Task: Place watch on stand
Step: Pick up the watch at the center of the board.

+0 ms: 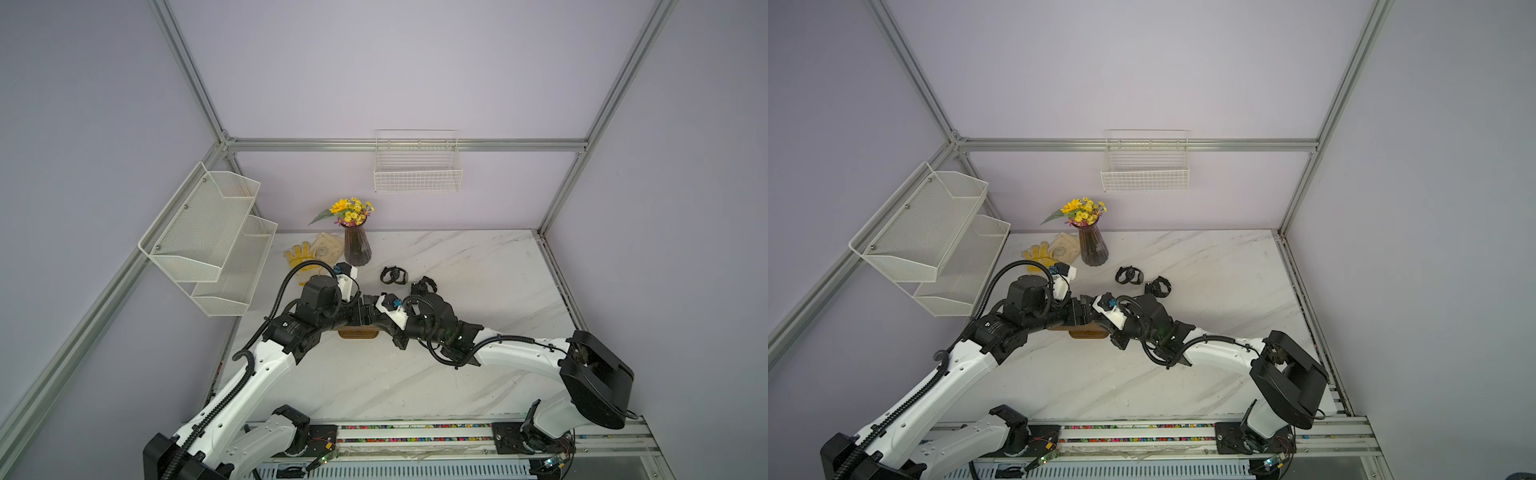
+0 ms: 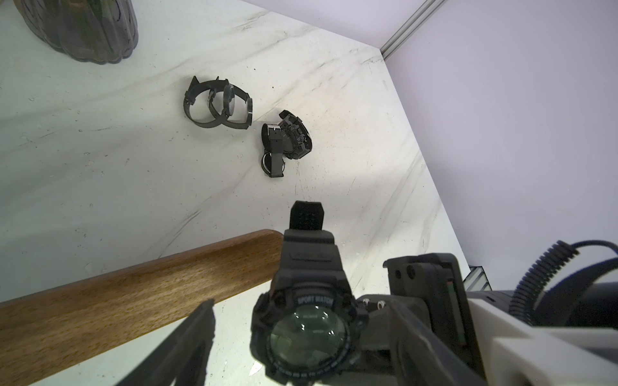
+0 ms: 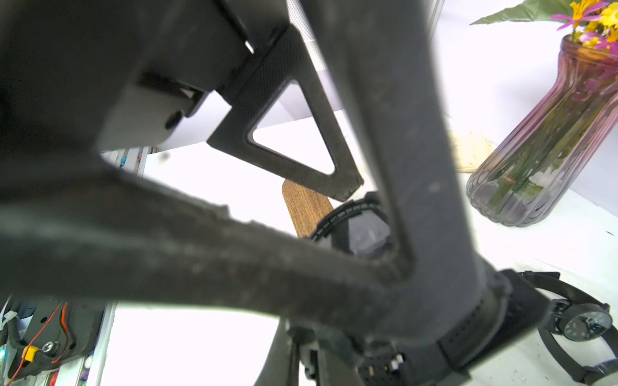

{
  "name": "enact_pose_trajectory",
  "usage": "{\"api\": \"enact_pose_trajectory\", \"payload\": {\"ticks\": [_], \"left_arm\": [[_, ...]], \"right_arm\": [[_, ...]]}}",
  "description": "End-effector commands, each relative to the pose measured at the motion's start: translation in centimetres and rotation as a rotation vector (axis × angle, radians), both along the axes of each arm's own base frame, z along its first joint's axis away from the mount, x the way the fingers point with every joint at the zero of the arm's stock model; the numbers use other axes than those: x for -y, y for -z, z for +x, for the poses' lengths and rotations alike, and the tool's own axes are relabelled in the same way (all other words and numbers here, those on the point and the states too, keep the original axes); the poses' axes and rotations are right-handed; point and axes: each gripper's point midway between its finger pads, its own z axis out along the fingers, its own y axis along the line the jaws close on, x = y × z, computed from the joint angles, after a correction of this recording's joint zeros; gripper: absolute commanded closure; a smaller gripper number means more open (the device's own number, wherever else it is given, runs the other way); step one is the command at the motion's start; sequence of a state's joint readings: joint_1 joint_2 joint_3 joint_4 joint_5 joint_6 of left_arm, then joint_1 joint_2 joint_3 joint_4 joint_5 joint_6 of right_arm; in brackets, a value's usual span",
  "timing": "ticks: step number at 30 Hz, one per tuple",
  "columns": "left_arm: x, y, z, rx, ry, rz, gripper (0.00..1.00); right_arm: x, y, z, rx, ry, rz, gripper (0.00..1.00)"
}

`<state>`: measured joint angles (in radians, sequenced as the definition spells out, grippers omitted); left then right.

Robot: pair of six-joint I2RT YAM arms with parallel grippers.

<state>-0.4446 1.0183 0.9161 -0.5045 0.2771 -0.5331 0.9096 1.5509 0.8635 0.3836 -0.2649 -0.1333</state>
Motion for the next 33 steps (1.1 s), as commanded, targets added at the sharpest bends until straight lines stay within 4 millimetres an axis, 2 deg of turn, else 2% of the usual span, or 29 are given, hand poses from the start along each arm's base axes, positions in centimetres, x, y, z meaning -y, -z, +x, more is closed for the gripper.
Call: {"api": "enact_pose_trajectory", "payload": {"ticks": [1,5,10,18,23,25,29,33], "left_arm": [[0.2,1.3,-0.4,-0.034,0.031,0.003,0.22],[0.7,1.6,-0.5,-0.045,0.062,0.002,0.29],[1.5,1.8,-0.6,-0.064,0.103,-0.011,0.32],[1.0,1.5,-0.2,-0.047,0.074,0.007,0.48],[0.5,1.3,0.1,-0.030,0.055,0.031,0.54],[0.2,1.4,0.2,-0.038,0.039,0.051,0.54],[-1.0,1.7,0.4,-0.077,-0.001,0.121,0.56],[-3.5,2.2,0.4,-0.121,-0.068,0.213,0.56]], "right_arm": [[-0.2,-2.0,-0.1,0.033,-0.019,0.066,1.00],[-0.3,-1.9,-0.1,0.028,-0.022,0.068,1.00],[-0.3,-1.9,-0.1,0.027,-0.020,0.069,1.00],[-0.3,-1.7,0.1,0.023,-0.011,0.065,1.00],[-0.1,-1.4,0.4,0.007,0.010,0.059,0.99],[0.0,-1.5,0.4,-0.001,0.015,0.060,0.90],[0.3,-1.2,0.2,-0.013,0.018,0.053,0.64],[1.2,-1.2,-0.4,-0.016,0.026,0.053,0.43]]}}
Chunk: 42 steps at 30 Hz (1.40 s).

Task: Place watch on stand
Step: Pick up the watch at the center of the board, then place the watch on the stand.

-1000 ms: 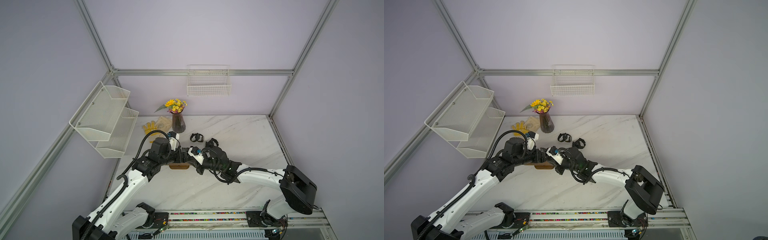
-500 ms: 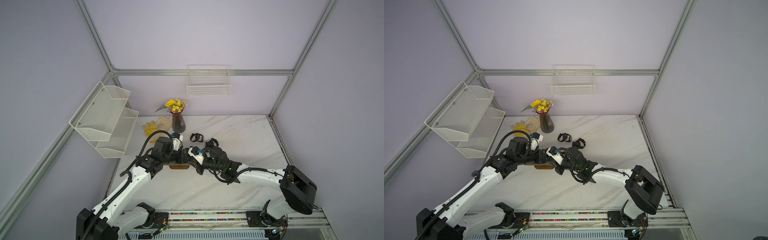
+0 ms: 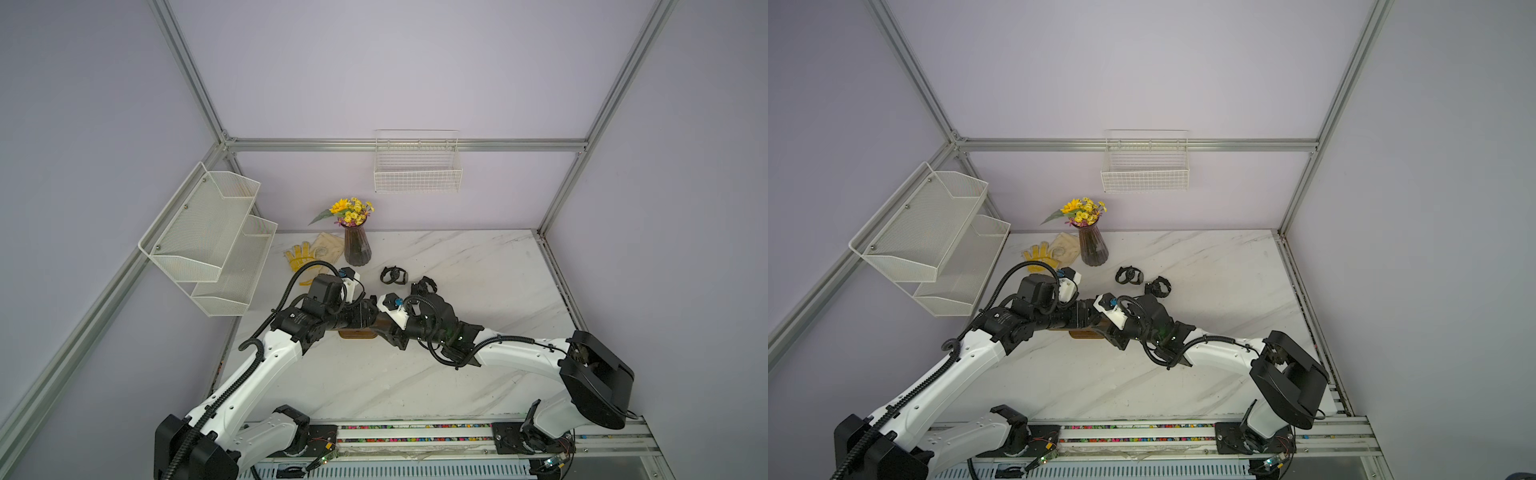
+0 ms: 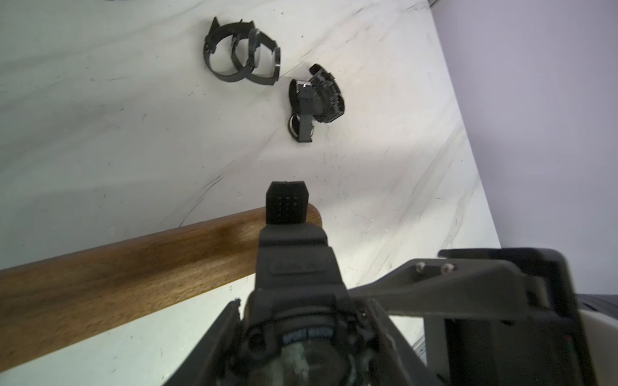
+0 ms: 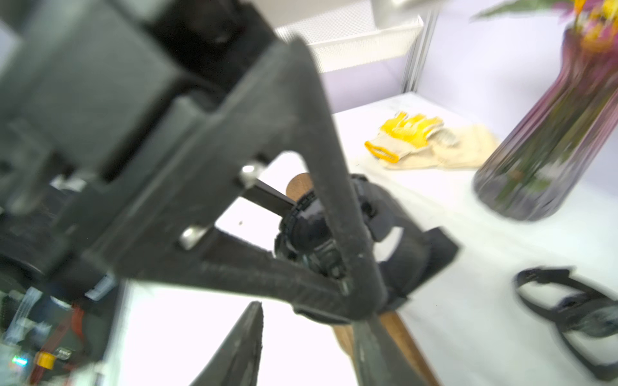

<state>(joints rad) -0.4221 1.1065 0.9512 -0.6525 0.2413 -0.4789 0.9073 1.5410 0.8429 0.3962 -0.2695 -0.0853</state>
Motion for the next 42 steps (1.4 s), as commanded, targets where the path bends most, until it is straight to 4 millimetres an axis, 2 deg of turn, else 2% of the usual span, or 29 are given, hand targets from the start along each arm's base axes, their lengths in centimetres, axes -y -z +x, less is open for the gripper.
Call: {"api": "enact_pose_trajectory", "payload": {"ticks": [1,3,8,9,10,14,18,22,33,42], "left_arm": [[-2.8,-1.8,0.5,0.016,-0.067,0.106,0.56],[-4.8,-1.8,0.4,0.001,-0.120,0.176,0.56],[-10.0,-1.5,0.2,-0.049,-0.246,0.385,0.56],[-11.1,-1.2,0.1,-0.072,-0.277,0.430,0.56],[-11.9,-0.8,0.1,-0.090,-0.293,0.464,0.56],[-14.8,1.1,0.3,-0.178,-0.344,0.575,0.56],[-15.9,2.2,1.0,-0.209,-0.355,0.582,0.56],[-16.9,2.3,1.5,-0.209,-0.370,0.580,0.56],[-16.6,5.1,2.8,-0.257,-0.342,0.470,0.55],[-16.6,6.6,3.4,-0.298,-0.317,0.469,0.55]], "right_arm": [[1.3,-1.4,-0.2,0.026,0.024,0.033,0.40],[2.1,-1.4,-0.2,0.020,0.053,0.037,0.36],[4.1,-1.0,-0.2,0.004,0.114,0.034,0.35],[4.4,-0.3,-0.2,-0.007,0.129,0.022,0.35],[4.9,-1.1,-0.3,0.005,0.140,0.036,0.35],[6.2,-1.5,-0.5,0.007,0.177,0.053,0.35],[6.7,-2.1,-0.8,0.017,0.184,0.070,0.35],[6.7,-2.3,-1.0,0.017,0.175,0.074,0.35],[6.7,-2.7,-1.1,0.022,0.167,0.073,0.35],[6.8,-2.9,-1.1,0.025,0.173,0.072,0.35]]}}
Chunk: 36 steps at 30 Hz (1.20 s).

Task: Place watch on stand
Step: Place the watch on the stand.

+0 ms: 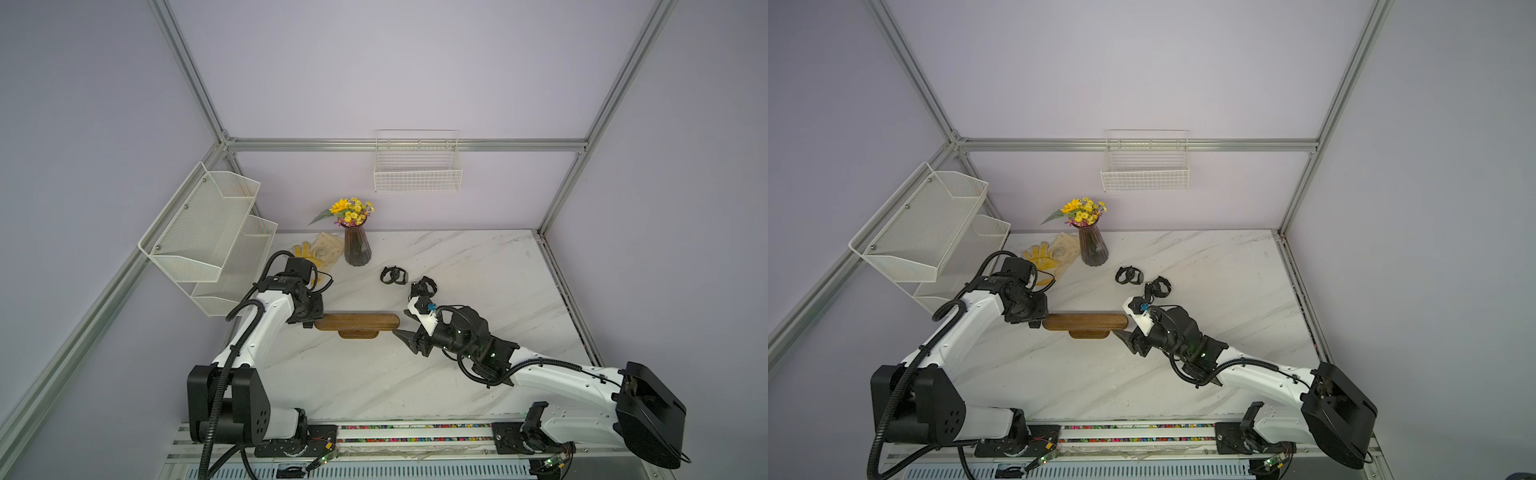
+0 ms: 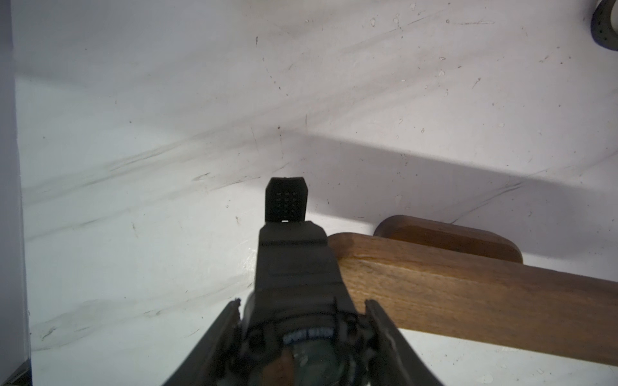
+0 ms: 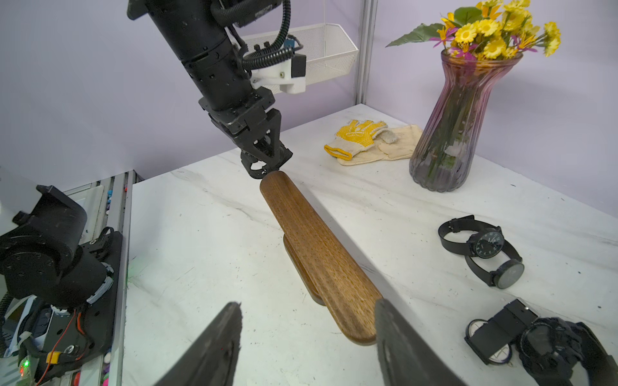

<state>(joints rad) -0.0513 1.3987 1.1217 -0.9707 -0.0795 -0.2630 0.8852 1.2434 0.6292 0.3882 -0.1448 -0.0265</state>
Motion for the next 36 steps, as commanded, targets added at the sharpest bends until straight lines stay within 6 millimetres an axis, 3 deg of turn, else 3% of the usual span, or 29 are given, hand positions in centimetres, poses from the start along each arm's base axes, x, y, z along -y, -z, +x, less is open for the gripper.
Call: {"api": "enact_pose_trajectory", "payload": {"ticks": [1,7,15,36], "left_arm": [[0.1,0.3,0.3,0.010,0.027,-0.012,0.55],[0.3,2.2,0.1,-0.055,0.031,-0.023,0.55],[0.9,2.8,0.1,-0.071,0.040,-0.051,0.55],[3.1,1.9,-0.5,-0.044,0.075,-0.172,0.55]], "right_arm": [[0.4,-0.6,0.2,0.004,0.018,0.007,0.35],[0.5,-0.8,0.5,0.002,0.038,0.014,0.33],[1.0,-1.1,0.9,0.002,0.075,0.024,0.29],[1.1,-1.4,0.9,0.007,0.079,0.024,0.28]]}}
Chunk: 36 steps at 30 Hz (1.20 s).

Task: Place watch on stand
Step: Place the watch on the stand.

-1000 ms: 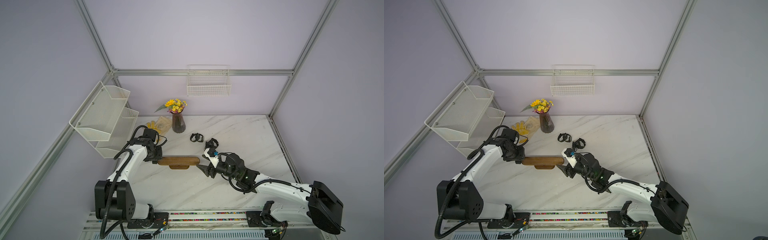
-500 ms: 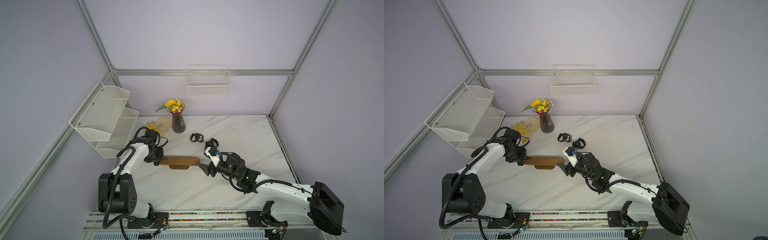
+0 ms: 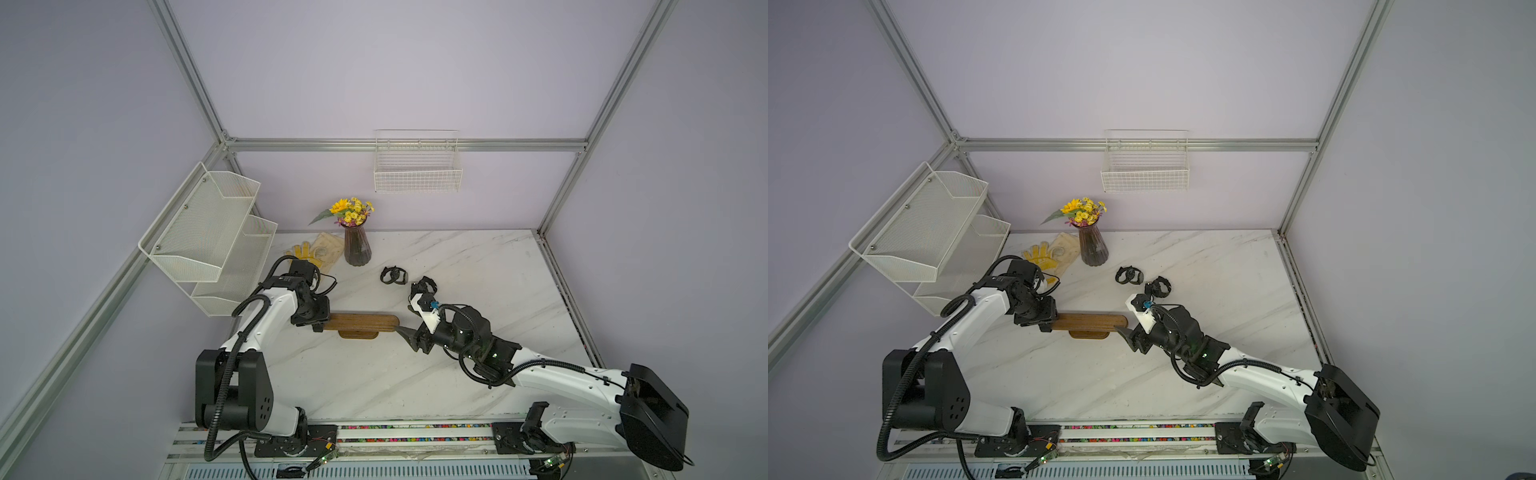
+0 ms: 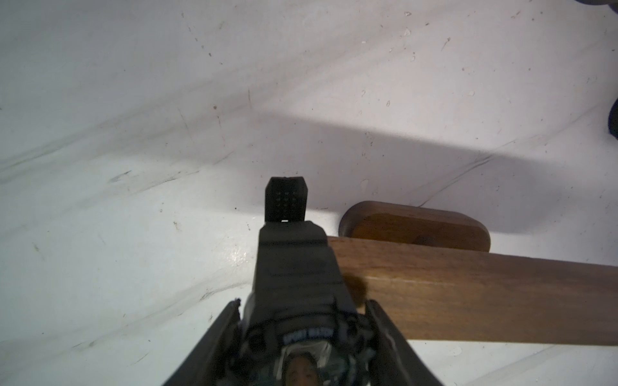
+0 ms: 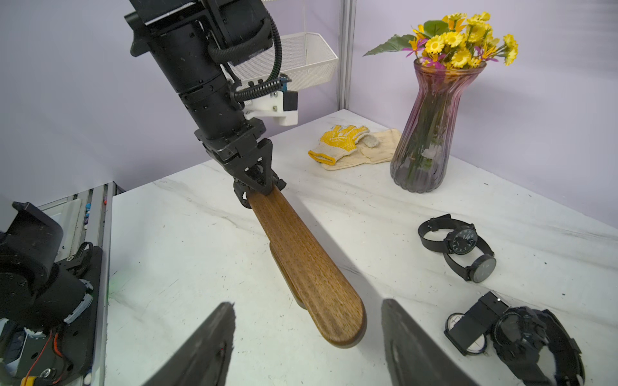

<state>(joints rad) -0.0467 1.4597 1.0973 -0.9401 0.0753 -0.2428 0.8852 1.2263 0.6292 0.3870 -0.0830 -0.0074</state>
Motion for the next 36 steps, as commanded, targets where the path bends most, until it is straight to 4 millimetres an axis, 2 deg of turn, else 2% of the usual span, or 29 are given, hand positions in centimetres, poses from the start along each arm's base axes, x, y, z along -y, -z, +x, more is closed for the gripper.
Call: {"api": "enact_pose_trajectory", "payload": {"ticks": [1,9,11,17,24,30,31,36], "left_arm": [[0.6,-0.3,-0.5,0.015,0.013,-0.037,0.55],[1.3,-0.2,-0.8,0.010,0.030,-0.039,0.55],[1.3,-1.1,-1.0,0.041,0.032,-0.036,0.55],[2.2,-1.5,-1.1,0.053,0.034,-0.052,0.54],[3.0,-0.5,-1.2,0.019,0.036,-0.042,0.54],[3.4,-0.5,-1.2,0.022,0.029,-0.038,0.52],[3.4,0.3,-1.2,-0.007,0.027,-0.033,0.51],[3.6,1.1,-1.3,-0.031,0.018,-0.029,0.49]], "right_arm": [[0.3,-0.8,0.1,0.003,0.013,0.011,0.28],[0.2,-0.4,0.1,-0.002,0.009,0.002,0.29],[0.2,-0.5,0.1,-0.001,0.006,0.003,0.28],[0.2,-0.4,0.1,-0.002,0.003,-0.001,0.28],[0.3,-0.7,0.1,0.005,0.007,0.000,0.29],[0.4,-0.6,0.0,0.003,0.007,-0.003,0.29],[0.4,-0.6,0.0,0.003,0.007,-0.003,0.28],[0.4,-0.6,0.0,0.004,0.008,-0.002,0.28]]}}
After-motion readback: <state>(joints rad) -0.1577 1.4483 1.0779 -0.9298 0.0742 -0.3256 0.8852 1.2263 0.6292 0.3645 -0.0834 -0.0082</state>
